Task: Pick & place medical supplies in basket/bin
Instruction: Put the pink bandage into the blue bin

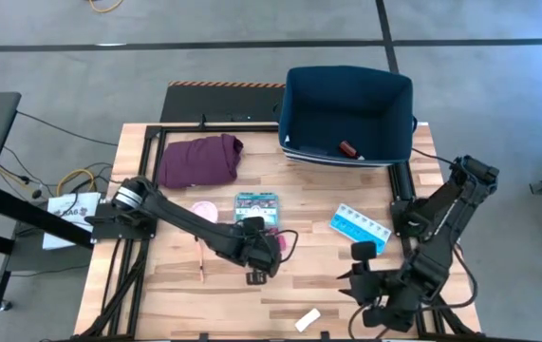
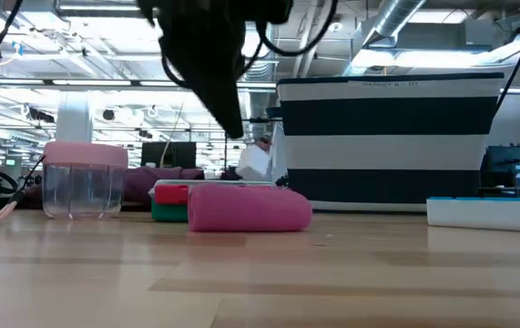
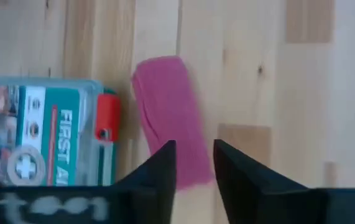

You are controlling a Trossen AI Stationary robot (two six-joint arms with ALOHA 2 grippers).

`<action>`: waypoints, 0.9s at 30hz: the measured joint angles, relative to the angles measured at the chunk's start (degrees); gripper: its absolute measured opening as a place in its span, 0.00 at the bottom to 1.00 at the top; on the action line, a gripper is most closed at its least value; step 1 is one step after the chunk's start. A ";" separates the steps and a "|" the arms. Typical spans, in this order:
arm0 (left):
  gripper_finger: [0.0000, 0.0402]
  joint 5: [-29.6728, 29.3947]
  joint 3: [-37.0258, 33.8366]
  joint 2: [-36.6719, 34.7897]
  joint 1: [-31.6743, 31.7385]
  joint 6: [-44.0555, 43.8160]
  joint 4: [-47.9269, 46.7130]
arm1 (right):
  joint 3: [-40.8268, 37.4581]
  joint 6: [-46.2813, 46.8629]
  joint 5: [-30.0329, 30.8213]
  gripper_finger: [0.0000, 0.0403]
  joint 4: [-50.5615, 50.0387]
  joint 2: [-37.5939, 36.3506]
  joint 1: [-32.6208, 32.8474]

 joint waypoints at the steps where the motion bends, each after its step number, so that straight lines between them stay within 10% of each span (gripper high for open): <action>1: 0.26 -0.31 -0.04 0.58 0.15 0.80 1.08 | 0.00 0.00 0.41 0.31 0.00 0.00 0.11; 7: 0.37 6.65 -0.11 1.72 1.22 -2.72 -1.14 | -0.02 -0.57 1.05 0.31 0.42 0.04 0.28; 27: 0.52 -1.02 0.30 12.18 3.65 -2.61 -4.70 | -0.04 -1.73 1.02 0.31 1.29 0.04 1.83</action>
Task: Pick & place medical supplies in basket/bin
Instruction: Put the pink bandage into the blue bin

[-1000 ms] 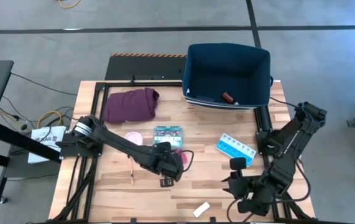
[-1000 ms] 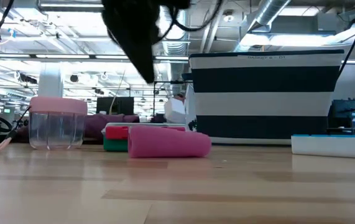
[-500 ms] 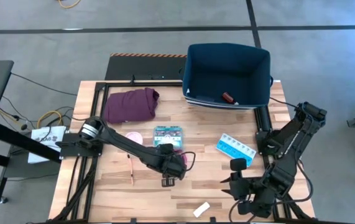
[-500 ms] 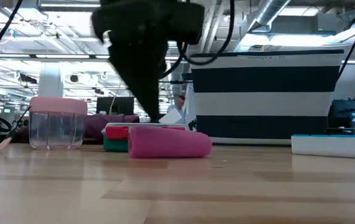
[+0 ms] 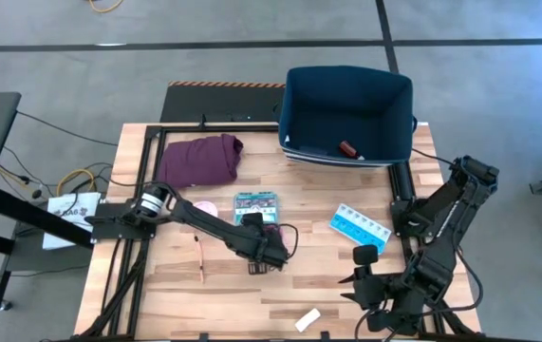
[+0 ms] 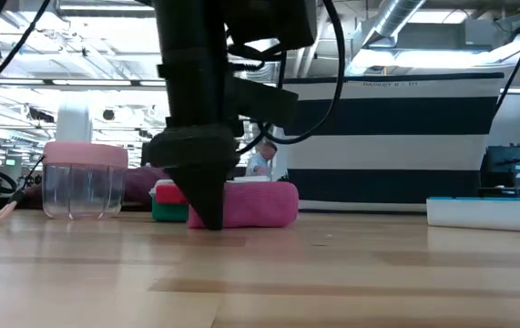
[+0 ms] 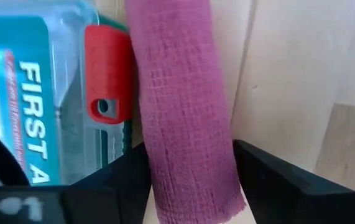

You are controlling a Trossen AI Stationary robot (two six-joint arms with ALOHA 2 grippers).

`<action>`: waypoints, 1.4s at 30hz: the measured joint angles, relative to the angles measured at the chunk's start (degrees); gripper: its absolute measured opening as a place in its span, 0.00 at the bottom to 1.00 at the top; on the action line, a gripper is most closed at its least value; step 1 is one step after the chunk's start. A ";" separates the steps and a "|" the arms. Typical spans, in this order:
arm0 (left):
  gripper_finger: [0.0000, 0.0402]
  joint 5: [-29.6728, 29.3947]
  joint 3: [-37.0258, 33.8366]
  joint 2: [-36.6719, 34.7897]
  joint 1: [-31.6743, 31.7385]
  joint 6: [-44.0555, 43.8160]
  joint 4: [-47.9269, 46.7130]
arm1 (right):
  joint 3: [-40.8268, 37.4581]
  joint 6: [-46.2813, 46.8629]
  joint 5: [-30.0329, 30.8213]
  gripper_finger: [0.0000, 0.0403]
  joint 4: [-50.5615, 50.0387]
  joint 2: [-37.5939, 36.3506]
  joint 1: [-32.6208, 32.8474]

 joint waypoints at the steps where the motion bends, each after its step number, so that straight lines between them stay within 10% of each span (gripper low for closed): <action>1: 0.52 0.90 0.02 0.09 0.26 -0.94 -0.09 | 0.00 0.00 -0.01 0.31 0.06 0.00 0.00; 12: 0.14 4.29 9.63 0.75 -0.89 -3.73 -5.62 | 0.00 0.04 0.02 0.31 0.42 0.00 -0.02; 25: 0.16 -5.94 45.98 -1.10 5.64 14.48 -15.09 | 0.00 -0.22 -1.34 0.31 1.18 0.00 -0.02; 35: 0.14 6.00 42.10 -6.12 28.36 19.68 6.97 | 0.00 0.35 -3.44 0.31 1.01 0.00 -0.02; 42: 0.19 26.16 42.06 1.91 39.86 12.59 23.71 | 0.02 -1.21 -3.25 0.31 1.15 0.00 -0.13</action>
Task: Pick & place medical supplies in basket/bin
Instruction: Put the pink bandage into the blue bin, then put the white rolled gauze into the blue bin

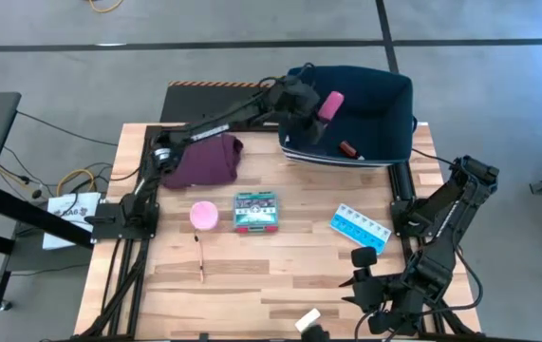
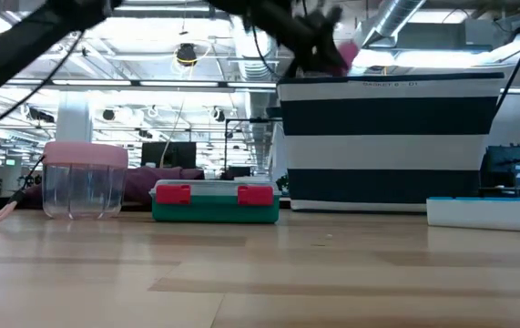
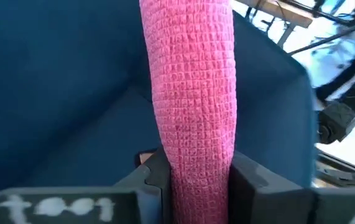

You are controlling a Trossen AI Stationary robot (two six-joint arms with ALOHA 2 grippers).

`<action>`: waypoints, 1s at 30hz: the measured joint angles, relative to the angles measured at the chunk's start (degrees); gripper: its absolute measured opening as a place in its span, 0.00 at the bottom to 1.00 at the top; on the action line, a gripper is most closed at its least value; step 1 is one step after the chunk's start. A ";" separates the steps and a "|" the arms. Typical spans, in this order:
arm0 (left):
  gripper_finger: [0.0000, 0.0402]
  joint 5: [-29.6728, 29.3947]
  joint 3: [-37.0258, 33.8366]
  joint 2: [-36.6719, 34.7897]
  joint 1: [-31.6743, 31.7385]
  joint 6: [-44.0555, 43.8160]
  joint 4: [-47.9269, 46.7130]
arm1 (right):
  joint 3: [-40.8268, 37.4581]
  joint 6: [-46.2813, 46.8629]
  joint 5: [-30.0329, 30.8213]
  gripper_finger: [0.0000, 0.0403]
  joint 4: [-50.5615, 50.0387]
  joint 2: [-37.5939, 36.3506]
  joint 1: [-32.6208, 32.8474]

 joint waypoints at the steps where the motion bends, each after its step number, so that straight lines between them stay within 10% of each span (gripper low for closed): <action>1: 0.20 1.25 -0.01 1.26 0.77 -0.08 1.12 | 0.00 0.19 0.02 0.31 0.02 0.00 0.00; 23: 0.47 -15.72 3.88 5.38 -0.56 26.76 -2.99 | 0.00 0.24 1.42 0.31 0.51 0.00 -3.06; 30: 0.52 -17.61 3.86 5.08 -0.42 25.42 -5.65 | 0.00 0.27 -6.71 0.31 0.02 0.00 -8.69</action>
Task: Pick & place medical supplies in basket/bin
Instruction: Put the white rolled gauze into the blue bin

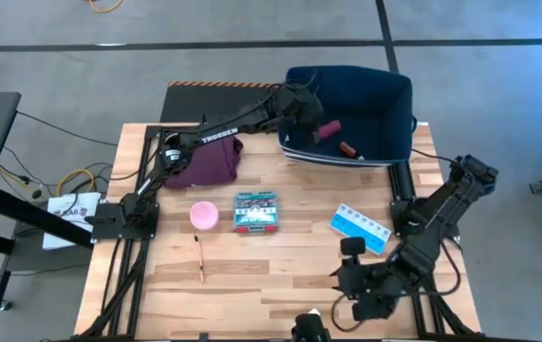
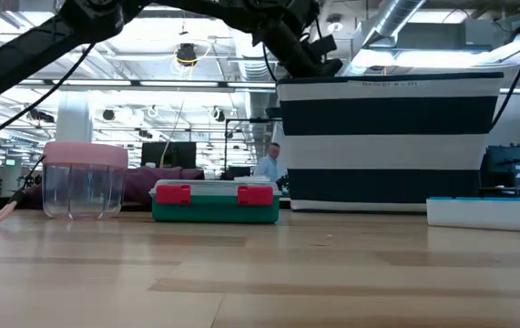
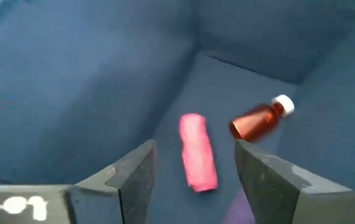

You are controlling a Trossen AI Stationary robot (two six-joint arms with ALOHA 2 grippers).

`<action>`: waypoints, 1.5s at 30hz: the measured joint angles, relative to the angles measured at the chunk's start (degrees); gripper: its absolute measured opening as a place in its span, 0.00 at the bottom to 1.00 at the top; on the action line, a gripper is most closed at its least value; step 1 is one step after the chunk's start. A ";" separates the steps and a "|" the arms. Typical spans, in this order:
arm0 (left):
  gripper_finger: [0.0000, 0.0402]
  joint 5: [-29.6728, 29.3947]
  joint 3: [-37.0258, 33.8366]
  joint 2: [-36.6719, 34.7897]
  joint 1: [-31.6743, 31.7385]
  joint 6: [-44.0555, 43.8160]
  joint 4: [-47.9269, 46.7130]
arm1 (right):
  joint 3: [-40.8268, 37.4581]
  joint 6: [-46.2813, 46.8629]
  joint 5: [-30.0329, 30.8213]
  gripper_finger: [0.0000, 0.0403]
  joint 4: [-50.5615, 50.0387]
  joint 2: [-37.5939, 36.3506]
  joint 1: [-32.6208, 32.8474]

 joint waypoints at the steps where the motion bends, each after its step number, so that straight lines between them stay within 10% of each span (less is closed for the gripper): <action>1: 0.52 -0.13 0.00 -0.13 0.00 -0.29 0.81 | 0.00 0.02 -0.88 0.31 -0.02 0.00 -0.74; 18: 0.52 0.22 0.01 -18.71 -8.10 -2.89 -12.97 | 0.02 4.22 -8.10 0.47 1.91 0.67 -3.25; 27: 0.52 0.17 0.00 -26.41 -15.97 -13.58 -28.05 | 0.25 -5.57 -14.63 0.62 9.46 15.14 -0.94; 45: 0.52 -11.39 -0.02 -27.12 -33.69 -15.79 -28.10 | 2.62 -19.28 -18.83 0.62 25.57 31.50 -2.86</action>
